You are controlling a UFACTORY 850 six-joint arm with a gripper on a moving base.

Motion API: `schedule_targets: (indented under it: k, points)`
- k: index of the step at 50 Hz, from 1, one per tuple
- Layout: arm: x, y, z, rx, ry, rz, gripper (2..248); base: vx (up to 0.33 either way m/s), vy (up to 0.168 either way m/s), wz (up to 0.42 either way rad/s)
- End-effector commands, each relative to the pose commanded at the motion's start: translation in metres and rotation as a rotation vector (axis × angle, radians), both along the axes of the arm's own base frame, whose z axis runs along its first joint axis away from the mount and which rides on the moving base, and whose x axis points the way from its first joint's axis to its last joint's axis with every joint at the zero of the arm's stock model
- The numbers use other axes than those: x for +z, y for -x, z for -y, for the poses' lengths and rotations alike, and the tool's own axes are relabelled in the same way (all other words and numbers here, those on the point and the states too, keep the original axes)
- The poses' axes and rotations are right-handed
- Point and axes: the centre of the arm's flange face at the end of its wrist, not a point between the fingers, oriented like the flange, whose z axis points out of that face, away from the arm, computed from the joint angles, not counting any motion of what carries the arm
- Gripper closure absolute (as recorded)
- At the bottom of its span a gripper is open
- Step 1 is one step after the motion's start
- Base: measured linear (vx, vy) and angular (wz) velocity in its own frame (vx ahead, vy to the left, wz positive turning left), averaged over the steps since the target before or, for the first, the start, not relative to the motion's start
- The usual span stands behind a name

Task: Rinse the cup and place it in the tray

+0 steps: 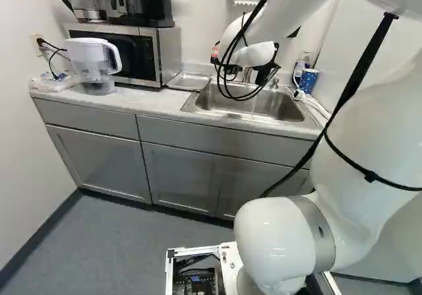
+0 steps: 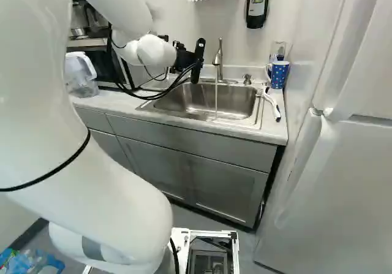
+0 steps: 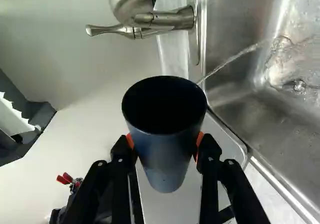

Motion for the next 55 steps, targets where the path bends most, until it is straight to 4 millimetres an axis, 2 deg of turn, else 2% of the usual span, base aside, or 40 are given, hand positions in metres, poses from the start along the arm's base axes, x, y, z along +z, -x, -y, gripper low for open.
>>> schedule_targets:
  k: [34, 55]
  points:
    - [0.0, 0.0, 0.0, 0.001, 0.002, 0.0, 125, 0.0, 0.0, 0.0]
    - [0.0, 0.0, 0.0, 0.05, 0.183, -0.003, 125, 0.0, 0.0, 0.0]
